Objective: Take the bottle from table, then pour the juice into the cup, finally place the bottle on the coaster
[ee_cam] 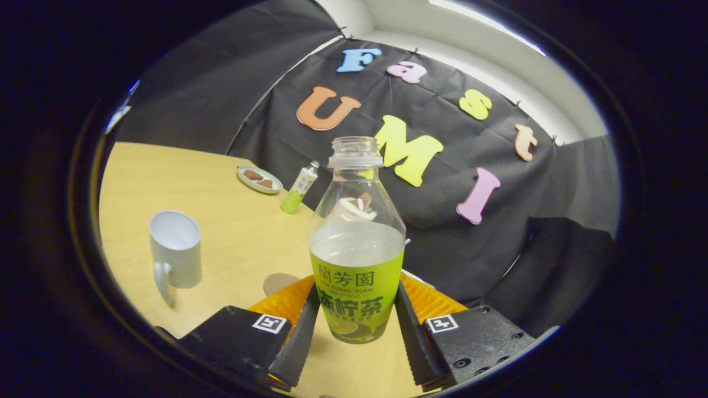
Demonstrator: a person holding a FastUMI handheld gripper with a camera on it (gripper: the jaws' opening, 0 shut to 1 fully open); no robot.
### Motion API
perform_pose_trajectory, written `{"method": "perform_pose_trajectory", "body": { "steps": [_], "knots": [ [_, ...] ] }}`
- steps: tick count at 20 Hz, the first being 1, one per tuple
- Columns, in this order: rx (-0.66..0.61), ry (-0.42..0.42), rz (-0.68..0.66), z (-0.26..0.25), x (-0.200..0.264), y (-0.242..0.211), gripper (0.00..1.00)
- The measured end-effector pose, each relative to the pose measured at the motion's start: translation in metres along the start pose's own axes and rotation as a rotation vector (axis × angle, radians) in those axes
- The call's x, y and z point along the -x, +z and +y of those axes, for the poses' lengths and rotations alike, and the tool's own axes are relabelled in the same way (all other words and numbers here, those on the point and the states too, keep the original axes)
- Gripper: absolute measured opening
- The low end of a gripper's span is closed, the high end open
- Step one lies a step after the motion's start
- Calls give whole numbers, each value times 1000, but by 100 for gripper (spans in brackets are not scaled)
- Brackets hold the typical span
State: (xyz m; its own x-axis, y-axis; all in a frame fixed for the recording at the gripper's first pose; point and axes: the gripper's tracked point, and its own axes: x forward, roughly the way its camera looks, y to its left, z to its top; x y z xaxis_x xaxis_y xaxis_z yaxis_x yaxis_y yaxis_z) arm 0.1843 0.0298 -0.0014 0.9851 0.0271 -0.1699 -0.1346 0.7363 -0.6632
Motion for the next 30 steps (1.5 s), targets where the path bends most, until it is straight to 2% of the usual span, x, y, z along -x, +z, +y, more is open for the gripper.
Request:
{"method": "perform_pose_trajectory", "body": {
  "steps": [4, 9, 12, 30],
  "knots": [
    [133, -3, 20, 19, -13, -5, 77],
    [333, -70, -25, 31, -16, -1, 77],
    [410, -84, -43, 38, -15, 3, 77],
    [597, -123, -98, 47, -13, 35, 77]
  ]
}}
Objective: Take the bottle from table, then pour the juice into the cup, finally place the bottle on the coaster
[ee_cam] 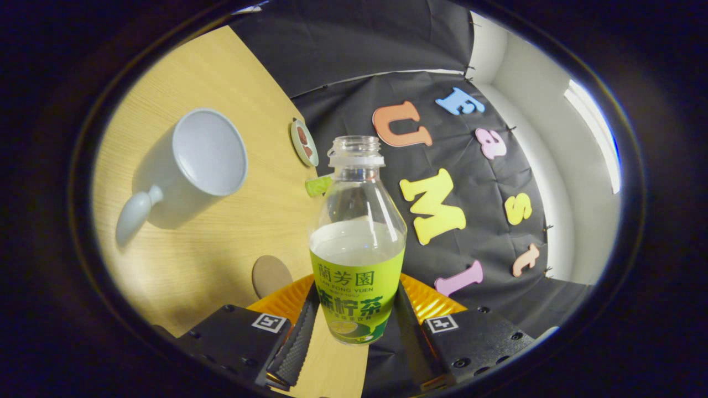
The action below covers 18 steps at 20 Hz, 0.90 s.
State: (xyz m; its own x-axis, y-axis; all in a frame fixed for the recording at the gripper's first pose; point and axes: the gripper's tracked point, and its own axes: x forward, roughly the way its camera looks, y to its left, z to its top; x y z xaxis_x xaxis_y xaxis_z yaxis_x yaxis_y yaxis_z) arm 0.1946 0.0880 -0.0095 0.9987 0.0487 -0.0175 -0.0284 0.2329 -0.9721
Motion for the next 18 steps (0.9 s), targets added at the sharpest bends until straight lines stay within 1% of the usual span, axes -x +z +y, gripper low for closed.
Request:
{"method": "perform_pose_trajectory", "body": {
  "steps": [5, 18],
  "knots": [
    [50, -28, -27, -3, -1, 11, 77],
    [141, -64, -43, -7, 4, 23, 77]
  ]
}}
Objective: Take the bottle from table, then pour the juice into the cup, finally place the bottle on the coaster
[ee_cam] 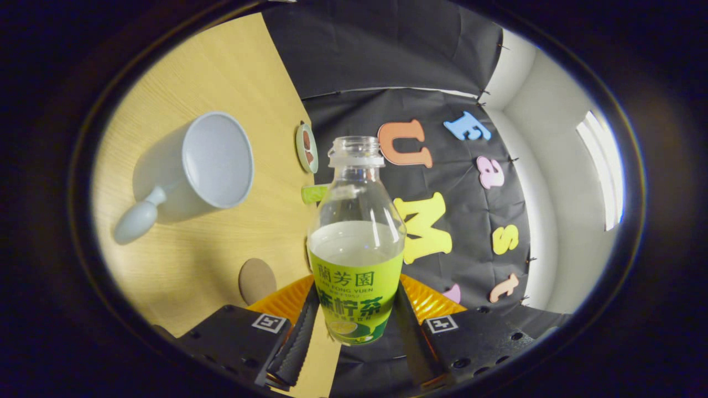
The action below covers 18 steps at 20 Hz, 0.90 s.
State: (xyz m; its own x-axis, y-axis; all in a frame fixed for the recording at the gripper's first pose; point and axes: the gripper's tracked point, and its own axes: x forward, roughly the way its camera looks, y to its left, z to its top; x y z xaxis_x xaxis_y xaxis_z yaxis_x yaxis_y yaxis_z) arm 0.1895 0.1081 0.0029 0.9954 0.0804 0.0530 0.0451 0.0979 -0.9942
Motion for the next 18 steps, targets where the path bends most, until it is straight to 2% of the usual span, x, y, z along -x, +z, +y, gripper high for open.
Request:
{"method": "perform_pose_trajectory", "body": {
  "steps": [4, 18],
  "knots": [
    [63, -38, -18, -5, 1, 5, 77],
    [226, -90, -24, -21, -6, 2, 77]
  ]
}}
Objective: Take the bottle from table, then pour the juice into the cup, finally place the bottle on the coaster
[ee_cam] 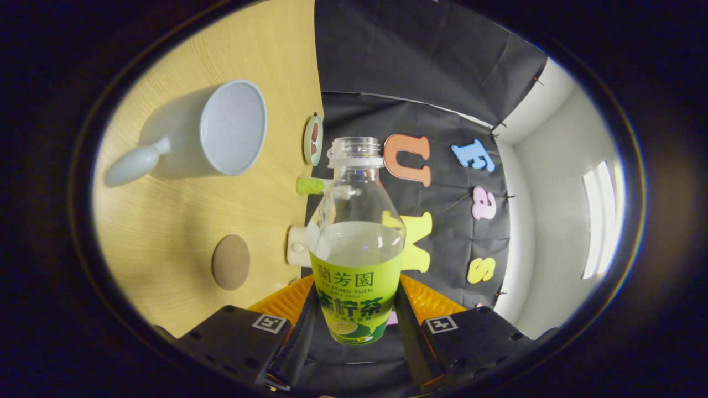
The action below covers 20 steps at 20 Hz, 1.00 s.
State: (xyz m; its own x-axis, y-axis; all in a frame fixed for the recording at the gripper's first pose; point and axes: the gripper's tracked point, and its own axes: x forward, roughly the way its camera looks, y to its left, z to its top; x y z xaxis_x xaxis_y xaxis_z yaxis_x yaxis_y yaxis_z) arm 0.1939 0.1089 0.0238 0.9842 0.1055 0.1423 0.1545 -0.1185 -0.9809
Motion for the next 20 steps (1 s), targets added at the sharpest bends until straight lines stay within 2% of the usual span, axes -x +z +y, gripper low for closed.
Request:
{"method": "perform_pose_trajectory", "body": {
  "steps": [10, 20],
  "knots": [
    [84, -22, -14, -12, -1, 1, 77],
    [112, -32, -11, -17, 1, 1, 76]
  ]
}}
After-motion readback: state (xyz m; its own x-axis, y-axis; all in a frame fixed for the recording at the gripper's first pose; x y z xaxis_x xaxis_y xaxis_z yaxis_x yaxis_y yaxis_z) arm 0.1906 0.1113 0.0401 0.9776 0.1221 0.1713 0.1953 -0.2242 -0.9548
